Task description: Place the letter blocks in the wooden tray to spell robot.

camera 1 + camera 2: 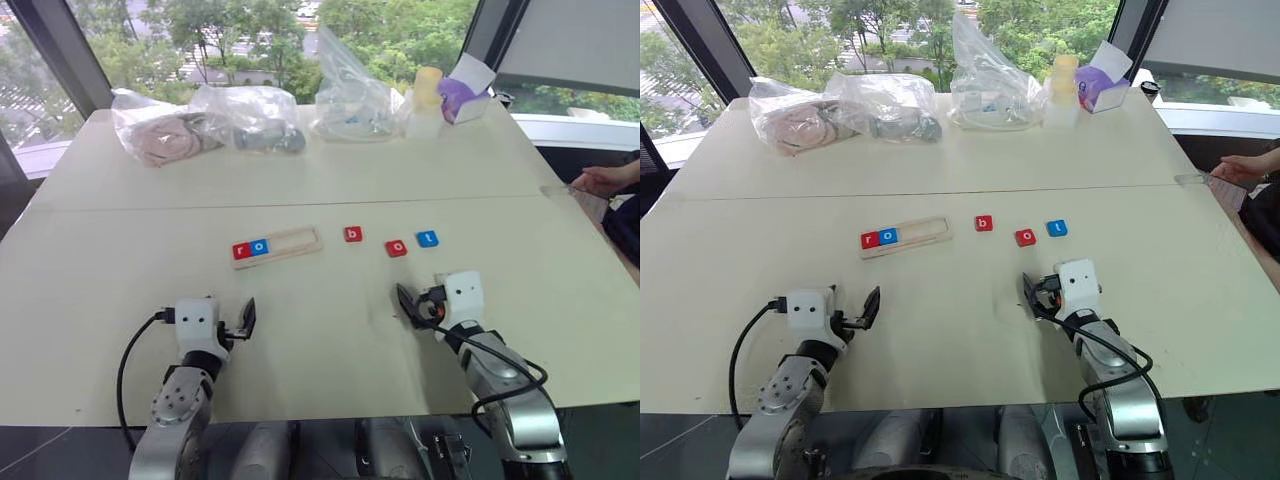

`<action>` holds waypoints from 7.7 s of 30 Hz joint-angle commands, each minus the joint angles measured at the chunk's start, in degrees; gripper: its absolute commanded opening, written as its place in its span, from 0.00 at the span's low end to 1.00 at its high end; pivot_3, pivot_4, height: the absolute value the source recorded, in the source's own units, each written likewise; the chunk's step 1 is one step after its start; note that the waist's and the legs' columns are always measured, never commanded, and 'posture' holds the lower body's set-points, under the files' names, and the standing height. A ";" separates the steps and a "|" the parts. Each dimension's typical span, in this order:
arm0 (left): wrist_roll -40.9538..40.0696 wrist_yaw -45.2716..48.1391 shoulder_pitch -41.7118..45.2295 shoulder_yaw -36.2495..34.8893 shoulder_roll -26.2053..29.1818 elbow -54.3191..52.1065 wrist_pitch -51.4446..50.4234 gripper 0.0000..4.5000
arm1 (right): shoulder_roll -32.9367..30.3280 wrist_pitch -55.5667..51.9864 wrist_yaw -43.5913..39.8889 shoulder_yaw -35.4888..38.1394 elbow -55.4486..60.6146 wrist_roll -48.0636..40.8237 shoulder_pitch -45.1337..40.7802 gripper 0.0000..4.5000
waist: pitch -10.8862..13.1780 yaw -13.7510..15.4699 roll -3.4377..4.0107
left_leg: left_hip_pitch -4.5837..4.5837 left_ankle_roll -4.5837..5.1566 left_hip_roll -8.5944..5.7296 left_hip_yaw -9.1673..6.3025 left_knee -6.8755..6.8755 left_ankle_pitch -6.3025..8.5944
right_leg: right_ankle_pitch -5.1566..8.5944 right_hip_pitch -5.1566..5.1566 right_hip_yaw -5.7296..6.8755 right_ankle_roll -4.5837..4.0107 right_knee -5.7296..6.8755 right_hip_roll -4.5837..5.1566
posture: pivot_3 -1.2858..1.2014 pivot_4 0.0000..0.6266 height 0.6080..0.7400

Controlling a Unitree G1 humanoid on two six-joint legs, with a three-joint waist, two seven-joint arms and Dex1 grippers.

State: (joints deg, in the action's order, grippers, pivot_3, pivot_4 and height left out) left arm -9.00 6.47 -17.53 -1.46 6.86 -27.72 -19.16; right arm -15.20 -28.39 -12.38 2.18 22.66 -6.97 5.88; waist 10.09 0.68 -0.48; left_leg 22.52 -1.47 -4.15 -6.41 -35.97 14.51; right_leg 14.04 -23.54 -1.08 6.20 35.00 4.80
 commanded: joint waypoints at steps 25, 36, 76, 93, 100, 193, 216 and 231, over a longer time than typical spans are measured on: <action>-2.15 2.59 -2.73 -4.38 1.41 -0.68 4.55 1.00 | 2.20 -1.43 0.49 -2.55 3.00 -0.45 2.69 0.99 | 0.03 -0.33 -0.03 | 0.01 0.06 0.01 0.03 0.00 -0.01 | 0.02 -0.04 0.03 -0.01 0.00 0.01 | 0.52 0.24 1.00; -1.84 3.72 -2.33 -3.61 1.29 1.48 6.96 1.00 | 0.57 -0.83 -0.52 -2.46 3.79 -0.06 2.95 0.99 | 0.03 -0.40 -0.04 | 0.01 0.08 0.01 0.05 -0.01 -0.01 | 0.02 -0.04 0.03 -0.01 0.00 0.01 | 0.52 0.24 1.00; 5.22 77.15 74.63 9.01 32.25 93.94 29.03 1.00 | -29.50 -19.06 -32.41 4.74 16.43 -28.84 -23.74 0.99 | 0.67 -0.41 -0.20 | 0.94 0.15 -0.13 0.09 -0.32 -0.10 | -0.45 -1.04 0.19 0.09 0.50 -0.11 | 0.52 0.24 1.00; 14.47 70.56 76.15 9.48 29.09 101.39 38.78 1.00 | -33.41 -22.63 -30.00 6.51 20.34 -34.61 -21.80 0.99 | 0.72 -0.27 -0.30 | 0.93 0.21 -0.13 0.08 -1.16 -0.07 | -0.47 -0.93 0.19 0.13 1.16 -0.14 | 0.52 0.24 1.00; 16.60 66.84 75.53 9.68 28.80 102.42 39.46 1.00 | -34.25 -23.51 -28.34 7.24 21.64 -36.36 -21.03 0.99 | 0.70 -0.26 -0.32 | 0.90 0.21 -0.13 0.09 -1.18 -0.07 | -0.49 -0.91 0.19 0.14 1.19 -0.15 | 0.52 0.24 1.00; -17.34 62.40 26.76 -6.44 39.72 18.90 -0.56 1.00 | 3.17 -29.00 2.60 -12.61 -29.73 -7.23 -52.34 1.00 | 0.35 -1.53 0.10 | 0.21 -0.12 -0.02 0.16 -0.17 -0.26 | -0.52 -0.86 -0.17 -0.28 1.13 -0.19 | 0.52 0.24 1.00; -23.25 51.81 28.69 -7.10 37.26 10.68 -7.92 1.00 | 13.99 -28.35 8.29 -9.20 -42.75 0.27 -55.53 0.36 | 0.33 -3.42 0.10 | 0.02 -0.18 0.03 0.20 -0.11 -0.29 | -0.55 -0.81 -0.22 -0.33 1.23 -0.36 | 0.52 0.24 1.00; -23.06 53.67 27.94 -2.49 36.00 9.78 -8.05 1.00 | -10.65 -64.11 -4.43 0.69 14.57 -15.31 -32.72 0.25 | 0.32 -1.44 0.11 | 0.28 -0.12 0.09 0.14 -0.16 -0.26 | -0.53 -0.92 -0.13 -0.33 1.14 -0.27 | 0.52 0.24 1.00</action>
State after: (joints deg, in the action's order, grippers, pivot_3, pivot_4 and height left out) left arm -31.86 59.68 10.15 -3.74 42.74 -17.26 -27.90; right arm -25.01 -91.34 -17.12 0.20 34.04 -20.34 -28.16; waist 10.41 -0.76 -0.36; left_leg 22.78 -1.60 -4.05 -6.32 -36.14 14.24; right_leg 13.52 -24.40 -1.14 5.87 36.13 4.53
